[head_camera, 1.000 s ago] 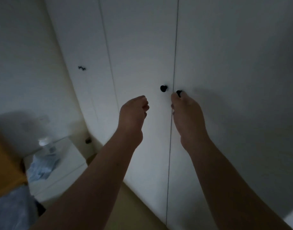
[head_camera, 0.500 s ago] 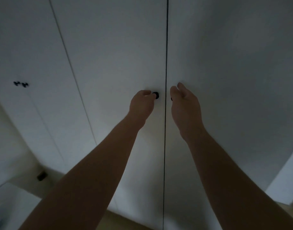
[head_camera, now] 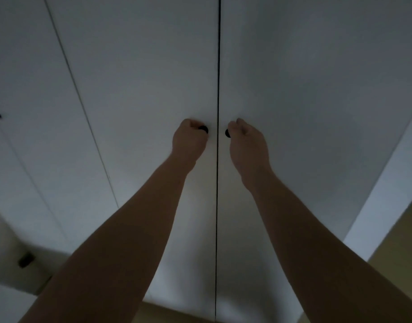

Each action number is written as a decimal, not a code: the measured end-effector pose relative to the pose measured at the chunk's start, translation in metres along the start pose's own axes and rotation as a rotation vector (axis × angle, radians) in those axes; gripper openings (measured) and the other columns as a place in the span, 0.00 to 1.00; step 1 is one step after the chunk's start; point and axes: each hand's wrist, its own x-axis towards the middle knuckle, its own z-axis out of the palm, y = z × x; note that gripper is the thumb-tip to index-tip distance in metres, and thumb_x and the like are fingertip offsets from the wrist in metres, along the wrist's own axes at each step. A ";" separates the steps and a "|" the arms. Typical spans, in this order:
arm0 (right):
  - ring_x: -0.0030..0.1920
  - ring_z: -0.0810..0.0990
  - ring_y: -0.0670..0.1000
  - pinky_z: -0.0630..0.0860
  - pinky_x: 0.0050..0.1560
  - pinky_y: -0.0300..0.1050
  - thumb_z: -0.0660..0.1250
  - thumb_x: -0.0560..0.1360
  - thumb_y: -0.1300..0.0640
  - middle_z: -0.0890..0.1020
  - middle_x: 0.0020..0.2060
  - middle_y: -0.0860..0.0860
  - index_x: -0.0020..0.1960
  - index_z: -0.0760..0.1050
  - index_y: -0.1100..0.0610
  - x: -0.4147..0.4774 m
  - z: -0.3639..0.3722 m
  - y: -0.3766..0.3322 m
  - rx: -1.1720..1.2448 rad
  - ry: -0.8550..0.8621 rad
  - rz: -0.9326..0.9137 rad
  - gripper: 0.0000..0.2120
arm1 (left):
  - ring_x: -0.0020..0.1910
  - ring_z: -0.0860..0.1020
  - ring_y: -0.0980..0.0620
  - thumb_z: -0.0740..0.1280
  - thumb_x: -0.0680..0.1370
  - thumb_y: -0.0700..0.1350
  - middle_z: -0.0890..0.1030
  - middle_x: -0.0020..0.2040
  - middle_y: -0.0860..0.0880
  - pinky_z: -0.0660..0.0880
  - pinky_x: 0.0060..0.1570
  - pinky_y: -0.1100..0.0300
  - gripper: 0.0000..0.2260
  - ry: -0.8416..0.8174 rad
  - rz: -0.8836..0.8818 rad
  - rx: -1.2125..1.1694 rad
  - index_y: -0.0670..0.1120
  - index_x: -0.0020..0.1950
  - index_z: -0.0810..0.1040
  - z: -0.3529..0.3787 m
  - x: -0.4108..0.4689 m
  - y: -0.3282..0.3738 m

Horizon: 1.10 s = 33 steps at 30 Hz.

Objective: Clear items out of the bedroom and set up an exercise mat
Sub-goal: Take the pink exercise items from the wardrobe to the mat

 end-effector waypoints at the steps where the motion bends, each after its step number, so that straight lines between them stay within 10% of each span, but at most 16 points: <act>1: 0.47 0.75 0.48 0.66 0.51 0.41 0.56 0.83 0.51 0.78 0.43 0.47 0.59 0.76 0.58 -0.005 0.001 0.000 0.009 -0.001 0.000 0.14 | 0.49 0.81 0.47 0.68 0.74 0.40 0.82 0.49 0.48 0.80 0.53 0.52 0.08 0.026 0.023 0.033 0.49 0.51 0.77 -0.001 -0.002 0.000; 9: 0.61 0.77 0.53 0.72 0.62 0.46 0.57 0.82 0.43 0.78 0.62 0.51 0.69 0.73 0.50 -0.027 0.026 -0.011 0.048 -0.196 0.051 0.20 | 0.40 0.80 0.49 0.66 0.79 0.50 0.81 0.39 0.49 0.79 0.45 0.49 0.07 0.256 0.135 -0.013 0.47 0.45 0.76 -0.040 -0.064 -0.011; 13: 0.32 0.73 0.43 0.69 0.36 0.35 0.57 0.83 0.45 0.75 0.29 0.43 0.38 0.73 0.50 -0.061 0.046 -0.025 0.093 -0.374 -0.047 0.18 | 0.36 0.76 0.53 0.64 0.81 0.48 0.79 0.38 0.49 0.75 0.40 0.56 0.09 0.340 0.217 -0.062 0.45 0.45 0.77 -0.072 -0.103 -0.018; 16: 0.26 0.71 0.39 0.68 0.30 0.29 0.61 0.83 0.47 0.74 0.23 0.39 0.38 0.77 0.52 -0.085 0.059 -0.028 0.137 -0.406 -0.132 0.17 | 0.33 0.74 0.56 0.64 0.81 0.45 0.76 0.33 0.52 0.73 0.39 0.57 0.09 0.403 0.224 -0.095 0.43 0.42 0.76 -0.097 -0.121 -0.018; 23: 0.41 0.81 0.63 0.80 0.48 0.60 0.65 0.79 0.43 0.82 0.37 0.63 0.43 0.81 0.65 -0.120 0.092 -0.056 0.216 -0.524 -0.260 0.24 | 0.39 0.76 0.53 0.64 0.80 0.45 0.79 0.39 0.50 0.75 0.45 0.54 0.06 0.531 0.230 -0.155 0.44 0.46 0.77 -0.159 -0.150 -0.028; 29: 0.45 0.86 0.54 0.81 0.54 0.60 0.64 0.75 0.36 0.86 0.40 0.54 0.45 0.84 0.53 -0.146 0.137 -0.073 0.280 -0.635 -0.187 0.21 | 0.50 0.80 0.54 0.63 0.82 0.49 0.82 0.51 0.54 0.76 0.52 0.57 0.09 0.683 0.161 -0.208 0.49 0.59 0.80 -0.205 -0.174 -0.049; 33: 0.47 0.84 0.59 0.80 0.52 0.61 0.60 0.74 0.32 0.84 0.43 0.61 0.49 0.80 0.64 -0.166 0.164 -0.094 0.246 -0.701 -0.233 0.34 | 0.43 0.79 0.60 0.64 0.81 0.50 0.82 0.45 0.55 0.75 0.46 0.61 0.10 0.803 0.151 -0.241 0.48 0.55 0.82 -0.234 -0.186 -0.051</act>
